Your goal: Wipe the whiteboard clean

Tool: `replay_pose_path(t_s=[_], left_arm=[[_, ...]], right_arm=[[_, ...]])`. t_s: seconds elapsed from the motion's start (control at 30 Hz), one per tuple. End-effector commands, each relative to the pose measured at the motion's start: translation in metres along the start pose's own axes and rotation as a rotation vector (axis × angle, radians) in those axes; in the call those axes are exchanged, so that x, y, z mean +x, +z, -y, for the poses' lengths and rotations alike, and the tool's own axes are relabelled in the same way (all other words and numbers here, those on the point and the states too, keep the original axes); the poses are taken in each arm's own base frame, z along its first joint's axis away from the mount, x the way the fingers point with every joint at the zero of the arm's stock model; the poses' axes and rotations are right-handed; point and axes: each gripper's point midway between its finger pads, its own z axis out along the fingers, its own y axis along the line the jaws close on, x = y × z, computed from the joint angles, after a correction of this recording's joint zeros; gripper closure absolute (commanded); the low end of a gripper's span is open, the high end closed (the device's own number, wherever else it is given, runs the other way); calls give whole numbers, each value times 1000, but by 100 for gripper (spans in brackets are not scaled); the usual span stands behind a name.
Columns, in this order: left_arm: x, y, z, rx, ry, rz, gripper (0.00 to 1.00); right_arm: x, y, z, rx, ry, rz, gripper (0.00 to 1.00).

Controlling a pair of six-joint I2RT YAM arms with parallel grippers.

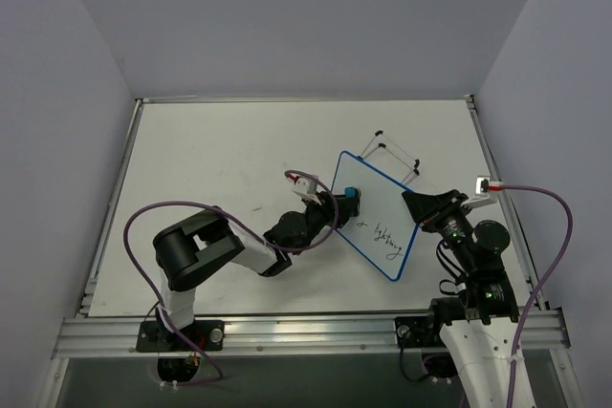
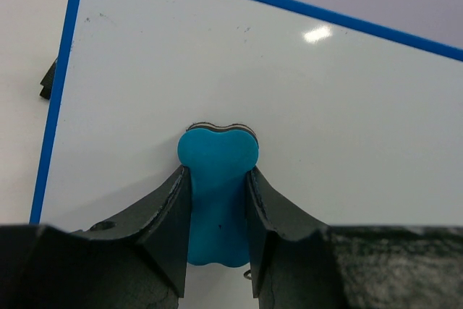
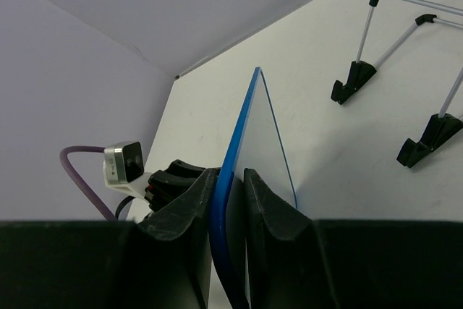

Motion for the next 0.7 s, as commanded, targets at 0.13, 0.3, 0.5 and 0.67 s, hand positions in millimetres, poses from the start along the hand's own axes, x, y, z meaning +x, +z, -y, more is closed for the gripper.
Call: replay_pose_path(t_s=[0.13,0.3,0.5,0.67], left_arm=[[20,-15,20,83,-47,11,98],[25,-18,41,132,-57,21,98],[30,-24,66,176,-67,35,98],[27,-29,90,217,-78,55,98]], right_arm=[[-10,-5,-37,-148,58,31,100],[-11,-5,-39,-147,49,26,100],[-9,-1,-37,-144,65,20,100],[-9,-2,-36,-143,76,28,100]])
